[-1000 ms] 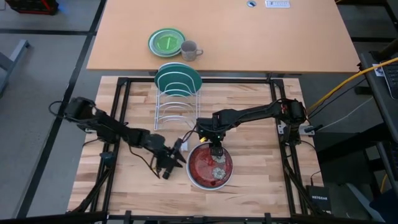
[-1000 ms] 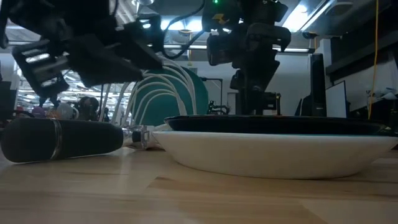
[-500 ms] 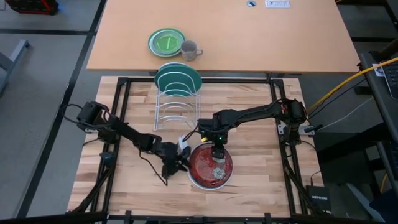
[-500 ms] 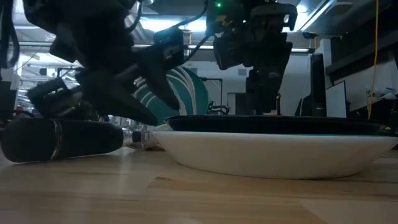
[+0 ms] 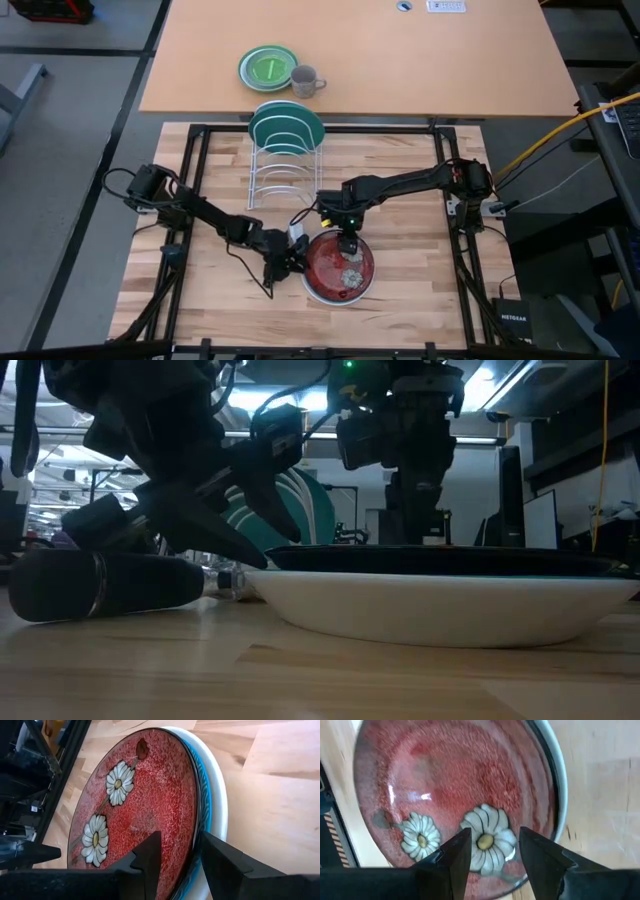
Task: Sort dishes
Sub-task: Put the red plate into the white dish rack
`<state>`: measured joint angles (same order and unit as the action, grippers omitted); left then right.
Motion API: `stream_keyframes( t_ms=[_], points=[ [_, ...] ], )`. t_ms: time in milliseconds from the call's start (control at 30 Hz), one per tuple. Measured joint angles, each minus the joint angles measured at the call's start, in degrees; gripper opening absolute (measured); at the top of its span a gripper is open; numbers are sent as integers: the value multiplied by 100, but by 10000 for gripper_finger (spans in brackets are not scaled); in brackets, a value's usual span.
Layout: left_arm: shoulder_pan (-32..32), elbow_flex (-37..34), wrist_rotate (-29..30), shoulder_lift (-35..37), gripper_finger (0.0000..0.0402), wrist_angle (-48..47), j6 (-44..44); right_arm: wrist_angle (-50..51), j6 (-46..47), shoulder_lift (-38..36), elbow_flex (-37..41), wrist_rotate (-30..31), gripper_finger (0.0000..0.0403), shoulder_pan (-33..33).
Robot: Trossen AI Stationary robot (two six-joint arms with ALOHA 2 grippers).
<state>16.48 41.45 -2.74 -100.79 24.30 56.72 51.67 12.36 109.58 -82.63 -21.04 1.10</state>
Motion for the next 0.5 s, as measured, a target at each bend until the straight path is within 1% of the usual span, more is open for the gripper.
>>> stream_keyframes(
  t_ms=[133, 500],
  points=[
    [-10, 0, 19, 2, 117, -90, 240, -273, 0, 2, 0, -9, 169, 0],
    [-10, 0, 20, 4, 49, -200, 653, -806, 279, 0, 0, -109, 169, 4]
  ],
)
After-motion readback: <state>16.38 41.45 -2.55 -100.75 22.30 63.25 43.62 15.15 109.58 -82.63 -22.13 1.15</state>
